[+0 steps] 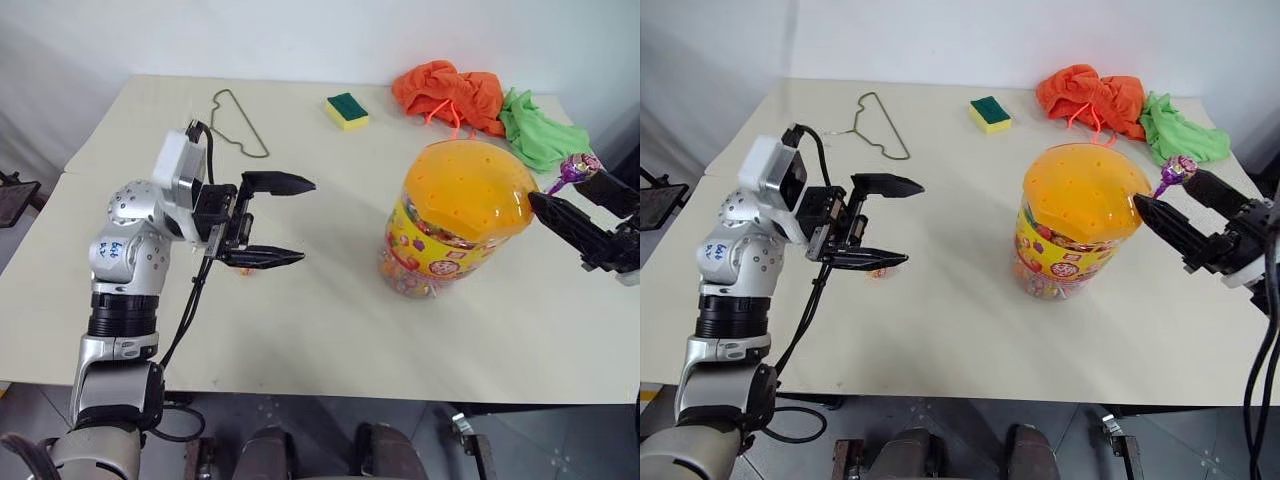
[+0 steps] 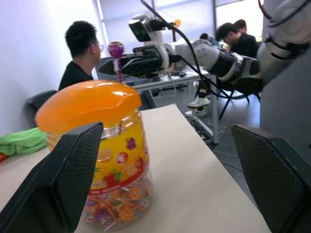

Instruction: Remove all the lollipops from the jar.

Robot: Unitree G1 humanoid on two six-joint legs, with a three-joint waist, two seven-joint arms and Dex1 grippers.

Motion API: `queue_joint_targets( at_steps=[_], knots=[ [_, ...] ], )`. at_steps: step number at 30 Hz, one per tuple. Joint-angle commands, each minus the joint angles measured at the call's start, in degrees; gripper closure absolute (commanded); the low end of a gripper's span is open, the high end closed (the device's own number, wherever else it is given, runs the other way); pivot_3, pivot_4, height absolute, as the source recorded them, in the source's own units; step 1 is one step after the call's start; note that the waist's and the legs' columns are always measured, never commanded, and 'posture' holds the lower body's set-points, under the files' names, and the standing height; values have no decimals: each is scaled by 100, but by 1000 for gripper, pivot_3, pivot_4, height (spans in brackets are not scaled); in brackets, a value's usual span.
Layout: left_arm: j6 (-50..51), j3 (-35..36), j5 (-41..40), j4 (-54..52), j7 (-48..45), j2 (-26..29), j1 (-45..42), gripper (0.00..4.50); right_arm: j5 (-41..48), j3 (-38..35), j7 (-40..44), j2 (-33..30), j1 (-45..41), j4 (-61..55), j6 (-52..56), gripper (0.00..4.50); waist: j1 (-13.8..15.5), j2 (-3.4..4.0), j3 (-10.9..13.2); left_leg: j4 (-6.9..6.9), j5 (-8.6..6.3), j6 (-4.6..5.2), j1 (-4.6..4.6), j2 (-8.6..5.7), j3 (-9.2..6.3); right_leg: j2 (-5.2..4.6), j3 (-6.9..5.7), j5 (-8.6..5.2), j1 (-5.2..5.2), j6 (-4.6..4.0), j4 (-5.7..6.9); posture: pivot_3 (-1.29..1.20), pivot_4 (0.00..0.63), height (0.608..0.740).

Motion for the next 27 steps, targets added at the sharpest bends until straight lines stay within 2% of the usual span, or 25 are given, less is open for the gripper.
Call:
queue_joint_targets(
  at_steps=[1,8,9,15,20,24,27],
  knots=[
    [-82,-12,-46,-1,-14,-30,-148,0,132,-155,21,-90,-64,-121,68,1884,2,0,0,0,0,0,0,0,-1,0,-1,0,0,0,0,0,150,740],
    [-134,-106,17,158,-132,-51,-242,0,383,-435,-230,-227,-308,-322,210,4292,1,0,0,2,0,0,-3,0,-3,0,-3,0,0,0,-1,0,150,740],
    [-138,-112,13,179,-145,-47,-254,0,398,-466,-256,-246,-349,-334,214,4480,-2,1,0,1,0,0,-3,0,-3,0,-3,0,0,0,-1,0,150,740],
    [-121,-128,-72,250,-266,-63,-350,0,488,-996,-597,-590,-755,-178,308,4480,9,0,1,2,0,0,-8,0,-9,-1,-7,0,-1,0,-3,0,150,740],
    [-138,-150,-17,392,-354,-78,-439,0,-347,-1434,-1176,-1158,-433,648,837,4480,14,0,1,2,0,0,-9,-1,-8,-2,-9,0,0,0,-3,0,150,740],
    [-216,-267,93,570,-480,-78,-513,0,-1579,-990,-951,-1650,706,1857,1201,4480,27,-5,2,-1,-1,2,-12,-1,-8,-3,-11,0,1,0,-9,0,150,740],
    [-232,-301,105,633,-488,-84,-578,0,-1884,-507,-1042,-1705,810,2304,1566,4480,-13,10,1,-1,-2,4,-13,-2,0,-3,-7,1,-2,2,-11,0,150,740]
  ],
)
